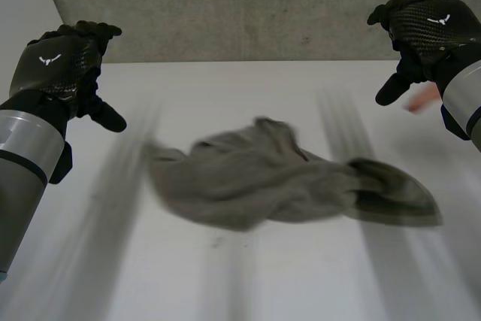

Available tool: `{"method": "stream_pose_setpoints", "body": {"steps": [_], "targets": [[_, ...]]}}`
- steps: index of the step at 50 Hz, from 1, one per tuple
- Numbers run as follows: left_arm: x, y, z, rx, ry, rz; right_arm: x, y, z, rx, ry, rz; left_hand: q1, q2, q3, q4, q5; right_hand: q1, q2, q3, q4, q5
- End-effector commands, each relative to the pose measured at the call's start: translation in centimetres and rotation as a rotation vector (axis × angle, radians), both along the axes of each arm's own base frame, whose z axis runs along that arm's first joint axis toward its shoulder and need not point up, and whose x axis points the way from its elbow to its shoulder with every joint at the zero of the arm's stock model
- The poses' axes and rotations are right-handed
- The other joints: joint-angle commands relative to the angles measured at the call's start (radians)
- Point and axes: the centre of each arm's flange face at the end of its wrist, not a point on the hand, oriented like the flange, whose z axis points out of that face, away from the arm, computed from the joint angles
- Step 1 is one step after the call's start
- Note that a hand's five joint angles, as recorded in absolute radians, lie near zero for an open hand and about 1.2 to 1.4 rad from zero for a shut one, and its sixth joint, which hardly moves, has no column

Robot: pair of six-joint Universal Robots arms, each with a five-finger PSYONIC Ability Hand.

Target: Fold the towel.

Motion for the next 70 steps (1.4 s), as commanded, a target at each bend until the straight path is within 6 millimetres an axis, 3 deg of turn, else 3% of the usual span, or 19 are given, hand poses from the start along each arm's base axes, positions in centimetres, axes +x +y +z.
{"method": "stream_pose_setpoints", "body": {"steps": [1,13,18,24,28,32,36,38,40,42,43,45,53,61,70], "targets": [[0.0,0.0,-0.1,-0.005,0.002,-0.001,0.1,0.1,0.0,0.0,0.0,0.006,-0.003,0.009,0.008,0.007,-0.026,-0.075,-0.067,-0.033,-0.055,-0.067],[-0.7,0.1,-0.8,0.013,-0.017,-0.048,0.4,-0.1,-1.2,0.018,0.103,0.019,0.056,0.068,0.066,0.066,0.033,-0.075,-0.067,-0.033,-0.055,-0.067],[-1.6,-0.1,-2.8,0.085,-0.067,-0.114,0.6,-0.5,-4.5,0.13,0.287,0.053,0.132,0.144,0.143,0.142,0.109,-0.075,-0.067,-0.033,-0.055,-0.067],[-2.0,-0.4,-4.8,0.141,-0.155,-0.134,0.9,-1.5,-6.7,0.221,0.304,0.061,0.144,0.156,0.154,0.154,0.121,-0.075,-0.067,-0.033,-0.055,-0.067],[-2.4,-0.8,-5.9,0.165,-0.184,-0.143,1.1,-2.8,-9.6,0.318,0.318,0.061,0.144,0.156,0.154,0.154,0.121,-0.075,-0.067,-0.033,-0.055,-0.067],[-2.5,-1.8,-8.5,0.234,-0.233,-0.14,0.9,-2.8,-10.9,0.382,0.343,0.067,0.144,0.156,0.154,0.154,0.121,-0.075,-0.067,-0.033,-0.055,-0.067],[-2.4,-2.1,-10.0,0.276,-0.268,-0.138,1.1,-1.6,-11.2,0.423,0.338,0.105,0.2,0.211,0.21,0.21,0.177,-0.075,-0.067,-0.033,-0.055,-0.067],[-1.9,-2.4,-10.7,0.29,-0.306,-0.135,1.3,-0.9,-11.4,0.435,0.333,0.132,0.399,0.41,0.409,0.408,0.376,-0.02,-0.013,0.021,-0.001,-0.013],[-1.3,-2.7,-11.1,0.301,-0.323,-0.127,1.6,0.1,-11.8,0.454,0.326,0.175,0.432,0.443,0.442,0.441,0.409,0.08,0.087,0.121,0.099,0.087],[-0.6,-2.9,-11.7,0.318,-0.342,-0.125,2.7,2.4,-12.2,0.466,0.29,0.278,0.432,0.443,0.442,0.442,0.409,0.118,0.125,0.159,0.137,0.125],[-0.2,-3.2,-12.1,0.325,-0.36,-0.132,2.7,2.4,-12.2,0.467,0.29,0.278,0.432,0.443,0.442,0.442,0.409,0.118,0.125,0.159,0.137,0.125],[-0.1,-3.4,-12.6,0.331,-0.378,-0.149,3.5,4.3,-13.1,0.503,0.249,0.34,0.429,0.441,0.439,0.439,0.406,0.115,0.122,0.156,0.134,0.122],[1.3,-5.5,-15.1,0.357,-0.498,-0.197,4.7,7.1,-15.0,0.508,0.256,0.404,0.373,0.385,0.383,0.383,0.35,0.103,0.11,0.145,0.122,0.111],[3.1,-8.1,-17.6,0.36,-0.61,-0.175,5.1,7.3,-16.3,0.459,0.252,0.413,0.397,0.408,0.407,0.406,0.373,0.1,0.107,0.142,0.119,0.108],[3.3,-9.0,-18.7,0.345,-0.608,-0.16,5.3,7.4,-16.8,0.461,0.256,0.419,0.45,0.461,0.46,0.459,0.426,0.097,0.105,0.139,0.116,0.105]]}}
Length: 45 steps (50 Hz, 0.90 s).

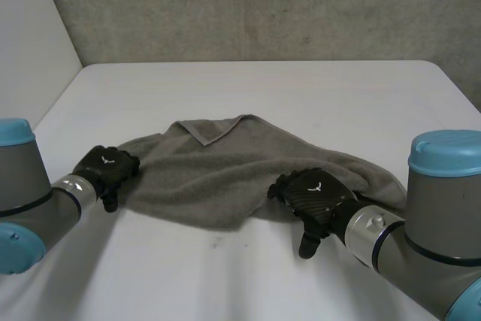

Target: Fold the towel.

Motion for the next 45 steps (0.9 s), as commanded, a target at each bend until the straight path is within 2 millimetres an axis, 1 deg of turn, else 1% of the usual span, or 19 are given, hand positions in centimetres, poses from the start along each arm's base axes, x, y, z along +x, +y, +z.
{"method": "stream_pose_setpoints", "body": {"steps": [1,5,7,13,16,18,19,21,25,31,35,37,38,39,40,41,43,44,45], "targets": [[0.1,-0.7,-1.0,-0.016,0.002,0.008,0.1,0.1,-0.2,-0.001,0.002,0.005,0.137,0.136,0.136,0.136,0.136,0.074,0.064,0.051,0.05,0.051],[0.1,-0.9,-1.3,-0.022,0.003,0.007,0.1,0.1,-0.3,0.002,0.003,0.004,0.187,0.186,0.186,0.187,0.186,0.071,0.061,0.048,0.047,0.048],[0.1,-1.1,-1.2,-0.035,0.007,0.006,0.1,0.1,-0.4,0.002,0.005,0.006,0.374,0.373,0.373,0.373,0.373,0.068,0.058,0.046,0.044,0.045],[-0.2,-1.1,-1.5,-0.032,0.019,-0.017,0.1,0.1,-0.5,0.005,0.006,0.006,0.408,0.406,0.406,0.407,0.407,0.065,0.055,0.043,0.041,0.042],[-0.3,-1.1,-1.6,-0.031,0.026,-0.032,0.1,0.1,-0.5,0.005,0.006,0.006,0.487,0.486,0.486,0.486,0.486,0.065,0.055,0.043,0.041,0.042],[-0.3,-1.1,-1.6,-0.036,0.028,-0.032,0.1,0.1,-0.5,0.004,0.007,0.007,0.633,0.632,0.632,0.632,0.632,0.062,0.052,0.04,0.038,0.039],[-0.3,-1.1,-1.6,-0.036,0.028,-0.032,0.1,0.1,-0.5,0.002,0.006,0.007,0.634,0.633,0.632,0.633,0.633,0.059,0.049,0.037,0.035,0.036],[-0.4,-1.2,-1.3,-0.048,0.03,-0.032,0.1,0.1,-0.6,0.005,0.008,0.007,0.812,0.811,0.811,0.811,0.811,0.059,0.049,0.037,0.035,0.036],[-0.4,-1.3,-0.7,-0.071,0.036,-0.03,0.1,0.1,-0.6,0.007,0.008,0.007,0.889,0.888,0.887,0.888,0.888,0.056,0.046,0.034,0.032,0.033],[-0.8,-0.9,1.3,-0.13,0.056,-0.036,0.1,0.1,-0.9,0.019,0.01,0.0,0.889,0.888,0.887,0.888,0.888,0.065,0.055,0.043,0.041,0.042],[-1.2,-0.3,2.3,-0.14,0.082,-0.035,-0.2,-0.8,-0.9,0.001,0.017,-0.068,0.889,0.888,0.887,0.888,0.888,0.077,0.067,0.054,0.053,0.054],[-1.6,0.5,3.7,-0.16,0.122,-0.039,-0.3,-1.2,-1.2,-0.011,0.027,-0.103,0.889,0.888,0.887,0.888,0.888,0.082,0.073,0.06,0.059,0.06],[-1.6,0.5,3.7,-0.161,0.122,-0.039,-0.4,-1.7,-1.6,-0.028,0.042,-0.13,0.889,0.888,0.887,0.888,0.888,0.088,0.079,0.066,0.065,0.066],[-1.8,0.9,4.5,-0.171,0.146,-0.039,-0.5,-2.4,-2.0,-0.059,0.055,-0.158,0.889,0.888,0.887,0.888,0.888,0.097,0.087,0.075,0.073,0.074],[-1.9,1.1,5.3,-0.183,0.176,-0.034,-0.5,-2.4,-2.0,-0.059,0.055,-0.158,0.889,0.888,0.887,0.888,0.888,0.097,0.087,0.075,0.074,0.075],[-1.9,1.1,5.3,-0.183,0.176,-0.034,-0.4,-3.1,-2.3,-0.081,0.056,-0.177,0.889,0.888,0.887,0.888,0.888,0.138,0.128,0.116,0.114,0.115],[-2.0,1.6,7.4,-0.218,0.24,-0.025,-0.4,-3.6,-2.8,-0.094,0.059,-0.19,0.889,0.888,0.887,0.888,0.888,0.211,0.201,0.189,0.187,0.188],[-2.0,1.6,7.4,-0.218,0.24,-0.025,-0.4,-4.0,-3.2,-0.105,0.072,-0.198,0.889,0.888,0.887,0.888,0.888,0.252,0.243,0.23,0.229,0.23],[-1.9,1.9,8.4,-0.237,0.27,-0.02,-0.4,-4.0,-3.2,-0.105,0.072,-0.198,0.889,0.888,0.887,0.888,0.888,0.253,0.243,0.23,0.229,0.23]]}}
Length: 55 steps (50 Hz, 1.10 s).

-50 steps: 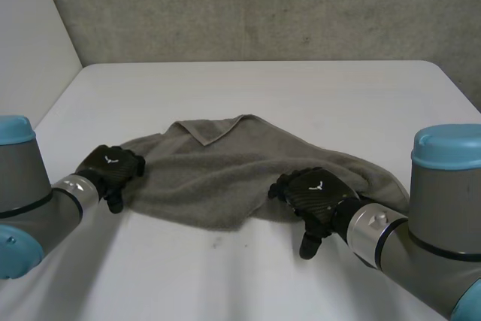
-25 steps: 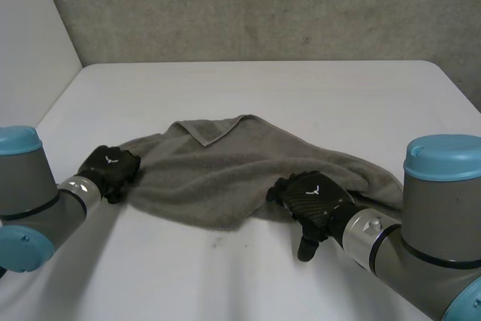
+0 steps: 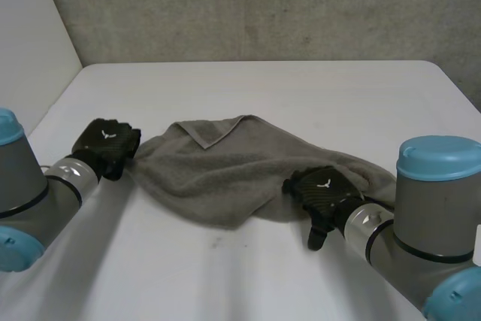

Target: Fold the towel.

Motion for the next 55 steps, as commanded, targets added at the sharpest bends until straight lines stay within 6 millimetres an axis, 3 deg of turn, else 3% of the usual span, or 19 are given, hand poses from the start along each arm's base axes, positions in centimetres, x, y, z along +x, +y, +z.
{"method": "stream_pose_setpoints", "body": {"steps": [1,5,8,10,16,18,19,23,28,34,36,38,40,43,46,51,52,53,55], "targets": [[-0.2,1.2,3.9,-0.061,0.126,0.008,-0.1,-2.4,-1.9,-0.072,0.047,-0.064,0.228,0.182,0.184,0.183,0.195,0.244,0.234,0.227,0.227,0.228],[-0.1,2.0,5.9,-0.084,0.201,0.014,-0.1,-2.8,-2.6,-0.086,0.086,-0.048,0.228,0.182,0.184,0.183,0.195,0.297,0.287,0.28,0.28,0.281],[-0.2,2.6,6.9,-0.089,0.235,0.012,0.1,-3.7,-2.9,-0.116,0.099,-0.045,0.228,0.182,0.184,0.183,0.195,0.552,0.543,0.536,0.535,0.537],[-0.3,3.0,7.2,-0.084,0.249,0.006,0.3,-4.6,-2.7,-0.17,0.071,-0.056,0.228,0.182,0.184,0.183,0.195,1.086,1.076,1.07,1.069,1.071],[-0.5,3.9,8.4,-0.099,0.279,-0.005,0.3,-5.5,-0.9,-0.253,0.03,-0.076,0.228,0.182,0.184,0.183,0.195,1.088,1.079,1.072,1.072,1.073],[-0.5,4.2,8.9,-0.112,0.283,-0.007,0.1,-5.6,2.1,-0.319,-0.009,-0.087,0.228,0.182,0.184,0.183,0.195,1.088,1.079,1.072,1.072,1.073],[-0.4,4.4,9.4,-0.123,0.288,-0.008,0.1,-5.6,2.1,-0.32,-0.01,-0.087,0.228,0.182,0.184,0.183,0.195,1.088,1.079,1.072,1.072,1.073],[-0.2,5.3,10.7,-0.138,0.309,-0.007,-1.6,-6.1,6.6,-0.389,-0.034,-0.132,0.228,0.182,0.184,0.183,0.195,1.088,1.079,1.072,1.072,1.073],[0.3,7.5,14.0,-0.181,0.386,-0.012,-2.6,-5.2,11.5,-0.365,-0.043,-0.098,0.228,0.182,0.184,0.183,0.195,1.088,1.079,1.072,1.072,1.073],[0.5,8.7,15.4,-0.201,0.442,-0.018,-3.5,-4.9,15.5,-0.284,-0.056,-0.03,0.228,0.182,0.184,0.183,0.195,1.088,1.079,1.072,1.072,1.073],[0.5,9.1,15.5,-0.189,0.462,-0.021,-4.4,-5.7,18.6,-0.264,-0.083,0.0,0.228,0.182,0.184,0.183,0.195,1.088,1.079,1.072,1.072,1.073],[0.4,9.2,15.3,-0.177,0.466,-0.025,-4.5,-6.5,18.8,-0.243,-0.091,0.014,0.228,0.182,0.184,0.183,0.195,1.088,1.079,1.072,1.072,1.073],[0.0,9.2,14.7,-0.149,0.469,-0.033,-4.5,-9.3,17.9,-0.23,-0.089,0.0,0.228,0.182,0.184,0.183,0.195,1.088,1.079,1.072,1.072,1.073],[-0.2,9.2,14.2,-0.127,0.467,-0.036,-4.2,-10.5,17.1,-0.222,-0.085,-0.005,0.228,0.182,0.184,0.183,0.195,1.088,1.079,1.072,1.072,1.073],[-1.0,8.1,10.7,-0.005,0.436,-0.028,-2.8,-13.6,13.1,-0.178,-0.035,-0.024,0.228,0.182,0.184,0.183,0.195,1.088,1.079,1.072,1.072,1.073],[-1.6,6.7,7.8,0.082,0.41,-0.014,-2.0,-17.8,10.1,-0.308,0.057,-0.115,0.228,0.182,0.184,0.183,0.195,1.088,1.079,1.072,1.072,1.073],[-1.8,6.1,7.2,0.092,0.403,-0.012,-2.0,-19.2,9.4,-0.379,0.084,-0.168,0.228,0.182,0.184,0.183,0.195,0.857,0.847,0.841,0.84,0.842],[-1.8,6.1,7.2,0.092,0.403,-0.012,-2.0,-19.2,9.4,-0.379,0.085,-0.168,0.228,0.182,0.184,0.183,0.195,0.855,0.845,0.838,0.838,0.839],[-2.1,4.9,6.2,0.095,0.398,-0.004,-1.2,-20.1,9.0,-0.499,0.1,-0.232,0.228,0.182,0.184,0.183,0.195,-0.13,-0.139,-0.146,-0.147,-0.145]]}}
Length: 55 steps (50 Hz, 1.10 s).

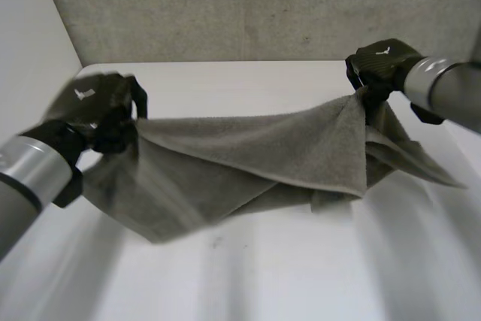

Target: Fold the towel.

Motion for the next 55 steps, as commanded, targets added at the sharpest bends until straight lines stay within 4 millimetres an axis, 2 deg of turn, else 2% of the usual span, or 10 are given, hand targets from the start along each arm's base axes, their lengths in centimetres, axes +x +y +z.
{"method": "stream_pose_setpoints", "body": {"steps": [1,6,11,15,17,23,25,33,41,55], "targets": [[-0.9,-2.7,-3.9,0.082,-0.032,0.003,1.6,-4.8,-3.6,-0.257,0.091,-0.185,0.222,0.18,0.181,0.179,0.191,-0.871,-0.954,-0.963,-0.97,-0.906],[-1.1,-4.0,-4.6,0.065,-0.035,0.024,2.7,-2.8,-3.2,-0.293,0.067,-0.156,0.222,0.18,0.181,0.179,0.191,-0.871,-0.954,-0.963,-0.97,-0.906],[-1.1,-5.0,-4.9,0.054,-0.037,0.054,1.9,1.3,-2.1,-0.22,0.035,-0.118,0.222,0.18,0.181,0.179,0.191,-0.871,-0.954,-0.963,-0.97,-0.906],[-1.1,-5.2,-5.1,0.057,-0.038,0.058,1.2,3.2,-2.2,-0.15,-0.008,-0.114,0.222,0.18,0.181,0.179,0.191,-0.871,-0.954,-0.963,-0.97,-0.906],[-1.1,-5.2,-5.0,0.054,-0.037,0.058,0.4,5.0,-3.2,-0.052,-0.029,-0.104,0.222,0.18,0.181,0.179,0.191,-0.808,-0.892,-0.901,-0.907,-0.843],[-1.1,-5.3,-4.9,0.051,-0.036,0.059,-1.3,6.8,-6.4,0.128,-0.041,-0.125,0.222,0.18,0.181,0.179,0.191,-0.763,-0.847,-0.856,-0.862,-0.799],[-1.1,-5.3,-4.7,0.045,-0.034,0.061,-2.1,7.7,-8.4,0.222,-0.072,-0.149,0.222,0.18,0.181,0.179,0.191,-0.752,-0.835,-0.844,-0.851,-0.787],[-1.0,-5.2,-4.4,0.035,-0.031,0.061,-2.6,7.7,-11.0,0.25,-0.245,-0.162,0.222,0.18,0.181,0.179,0.191,-0.594,-0.677,-0.686,-0.693,-0.629],[-1.0,-5.0,-4.6,0.043,-0.032,0.059,-1.8,6.9,-13.7,0.227,-0.282,-0.119,0.222,0.18,0.181,0.179,0.191,-0.432,-0.515,-0.525,-0.531,-0.467],[-1.0,-4.8,-4.4,0.038,-0.03,0.059,-1.4,5.6,-15.3,0.225,-0.283,-0.121,0.222,0.18,0.181,0.179,0.191,-0.402,-0.486,-0.495,-0.501,-0.438]]}}
